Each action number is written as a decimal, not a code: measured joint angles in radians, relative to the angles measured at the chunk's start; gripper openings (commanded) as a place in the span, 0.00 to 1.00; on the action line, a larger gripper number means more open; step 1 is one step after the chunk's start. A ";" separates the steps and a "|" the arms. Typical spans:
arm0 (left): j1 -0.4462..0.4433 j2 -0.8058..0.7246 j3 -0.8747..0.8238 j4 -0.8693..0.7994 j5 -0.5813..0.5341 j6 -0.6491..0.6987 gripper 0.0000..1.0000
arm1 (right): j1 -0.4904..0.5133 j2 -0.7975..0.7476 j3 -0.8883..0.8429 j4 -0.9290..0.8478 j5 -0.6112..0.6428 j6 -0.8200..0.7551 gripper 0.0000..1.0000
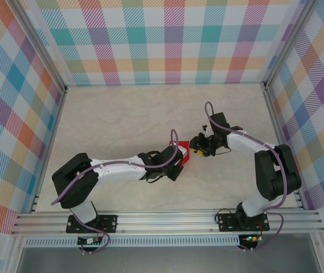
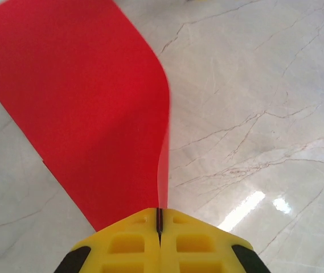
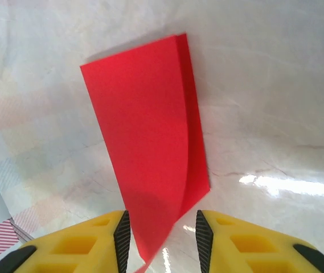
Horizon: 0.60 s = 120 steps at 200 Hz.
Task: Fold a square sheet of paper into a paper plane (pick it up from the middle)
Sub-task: Third fold the triangle at the center of the table.
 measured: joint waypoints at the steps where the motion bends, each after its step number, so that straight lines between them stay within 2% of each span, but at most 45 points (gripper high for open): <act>1: 0.002 0.000 -0.001 0.001 0.003 0.000 0.00 | 0.000 0.000 0.001 0.000 0.000 -0.001 0.32; 37: 0.059 -0.001 -0.033 0.030 0.127 -0.021 0.00 | 0.000 0.028 0.028 0.009 -0.032 -0.009 0.18; 120: 0.137 -0.002 -0.040 0.053 0.288 -0.047 0.00 | 0.037 0.268 0.208 0.000 -0.090 -0.052 0.17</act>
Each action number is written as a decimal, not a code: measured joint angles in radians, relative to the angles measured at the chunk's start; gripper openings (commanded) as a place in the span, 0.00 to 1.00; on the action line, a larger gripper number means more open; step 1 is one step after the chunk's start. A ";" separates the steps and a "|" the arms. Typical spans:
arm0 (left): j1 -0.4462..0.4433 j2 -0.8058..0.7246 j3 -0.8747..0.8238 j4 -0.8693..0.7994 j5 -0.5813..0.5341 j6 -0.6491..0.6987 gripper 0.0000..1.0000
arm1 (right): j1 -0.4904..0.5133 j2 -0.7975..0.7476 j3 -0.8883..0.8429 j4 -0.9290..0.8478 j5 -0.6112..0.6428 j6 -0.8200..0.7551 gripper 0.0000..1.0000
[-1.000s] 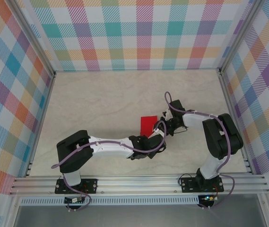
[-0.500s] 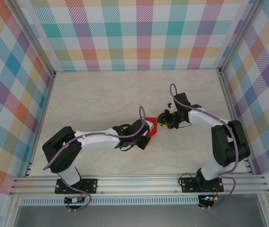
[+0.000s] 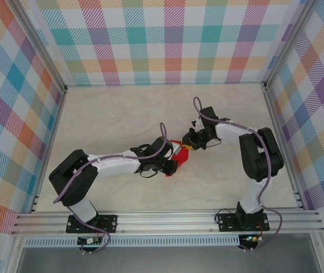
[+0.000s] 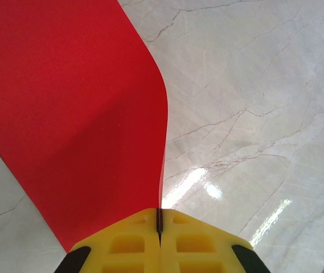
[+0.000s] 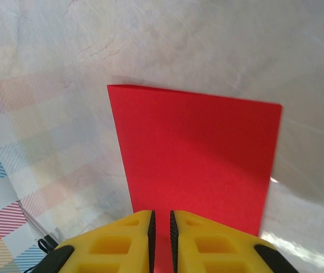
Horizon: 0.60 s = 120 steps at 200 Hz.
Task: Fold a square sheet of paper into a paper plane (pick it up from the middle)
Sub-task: Third fold the triangle at the center of the table.
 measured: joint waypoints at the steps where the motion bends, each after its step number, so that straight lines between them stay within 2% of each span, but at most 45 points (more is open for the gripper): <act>1: 0.001 0.000 0.000 0.000 0.002 0.000 0.00 | 0.001 0.005 0.004 -0.002 0.000 -0.002 0.17; 50: 0.025 0.007 0.000 0.000 0.051 -0.003 0.00 | 0.031 0.115 0.078 -0.067 0.063 -0.048 0.17; 120: 0.068 0.066 0.042 -0.011 0.098 -0.003 0.00 | 0.043 0.126 0.110 -0.108 0.113 -0.103 0.15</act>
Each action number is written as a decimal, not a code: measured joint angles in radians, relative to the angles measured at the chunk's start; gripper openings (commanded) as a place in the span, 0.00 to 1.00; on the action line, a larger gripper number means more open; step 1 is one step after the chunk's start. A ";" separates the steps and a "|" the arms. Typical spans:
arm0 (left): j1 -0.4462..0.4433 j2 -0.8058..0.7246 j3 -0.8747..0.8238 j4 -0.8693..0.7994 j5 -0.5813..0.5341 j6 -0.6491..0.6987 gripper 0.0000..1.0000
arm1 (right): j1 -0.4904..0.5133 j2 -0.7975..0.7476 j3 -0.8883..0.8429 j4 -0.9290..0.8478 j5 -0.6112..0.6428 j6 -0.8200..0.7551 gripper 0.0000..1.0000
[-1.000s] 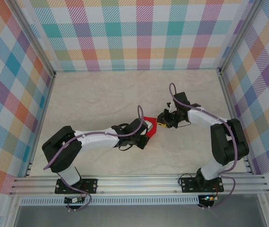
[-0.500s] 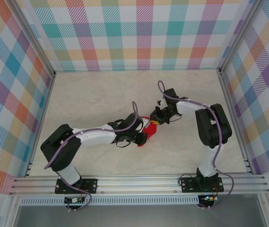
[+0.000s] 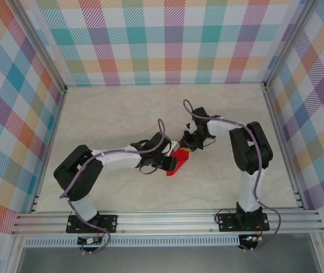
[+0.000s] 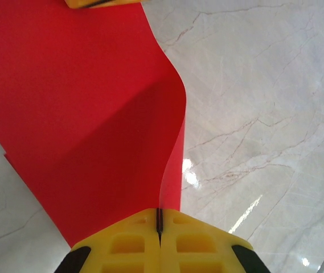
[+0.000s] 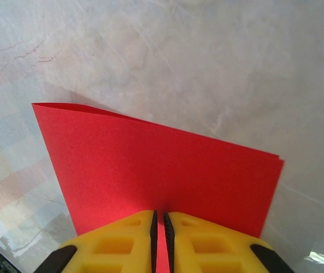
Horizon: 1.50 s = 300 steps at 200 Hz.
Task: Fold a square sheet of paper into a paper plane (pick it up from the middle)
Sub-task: Third fold the triangle at the center of the table.
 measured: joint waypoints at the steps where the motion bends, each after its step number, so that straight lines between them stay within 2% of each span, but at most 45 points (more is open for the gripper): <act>1: 0.000 0.000 0.000 0.000 0.000 0.000 0.00 | 0.000 0.000 0.000 0.000 0.000 0.000 0.15; 140: 0.072 0.066 0.041 -0.029 0.028 0.019 0.00 | 0.001 0.000 0.003 -0.004 0.000 -0.029 0.17; 300: 0.075 0.106 0.079 -0.063 -0.009 0.029 0.01 | 0.001 0.000 0.003 -0.003 0.000 -0.028 0.17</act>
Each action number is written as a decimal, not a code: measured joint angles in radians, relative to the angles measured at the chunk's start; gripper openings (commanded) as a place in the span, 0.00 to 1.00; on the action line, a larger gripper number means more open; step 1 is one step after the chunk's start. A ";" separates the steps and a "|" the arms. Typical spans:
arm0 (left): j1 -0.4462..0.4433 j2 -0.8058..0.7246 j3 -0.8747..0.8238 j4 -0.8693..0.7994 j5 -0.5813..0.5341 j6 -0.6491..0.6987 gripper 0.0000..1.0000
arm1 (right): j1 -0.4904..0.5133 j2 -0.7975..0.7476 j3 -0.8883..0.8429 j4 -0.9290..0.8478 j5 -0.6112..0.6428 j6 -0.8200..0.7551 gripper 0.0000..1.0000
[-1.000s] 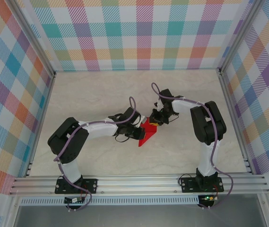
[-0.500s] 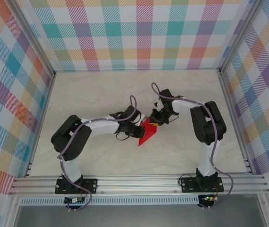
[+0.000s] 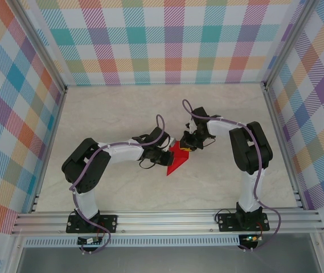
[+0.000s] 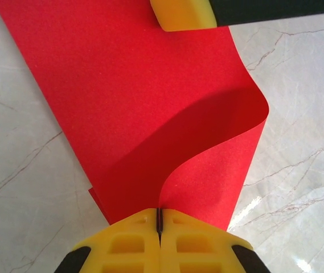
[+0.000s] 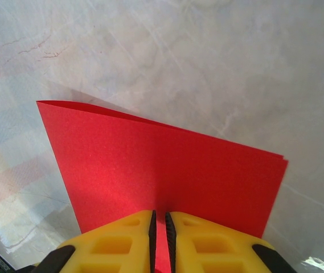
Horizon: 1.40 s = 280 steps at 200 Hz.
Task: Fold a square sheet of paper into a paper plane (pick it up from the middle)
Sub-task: Third fold the triangle at the center of the table.
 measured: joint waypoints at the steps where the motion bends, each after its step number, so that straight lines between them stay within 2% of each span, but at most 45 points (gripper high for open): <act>1: 0.000 0.000 0.000 0.000 0.000 0.000 0.01 | 0.000 0.000 0.000 0.000 0.000 0.000 0.17; 189: 0.000 0.001 -0.011 -0.003 -0.038 -0.022 0.01 | 0.000 0.000 0.000 0.001 0.003 0.000 0.18; 280: 0.004 0.011 -0.016 0.014 -0.023 -0.025 0.01 | 0.002 -0.022 0.000 -0.001 0.016 0.018 0.26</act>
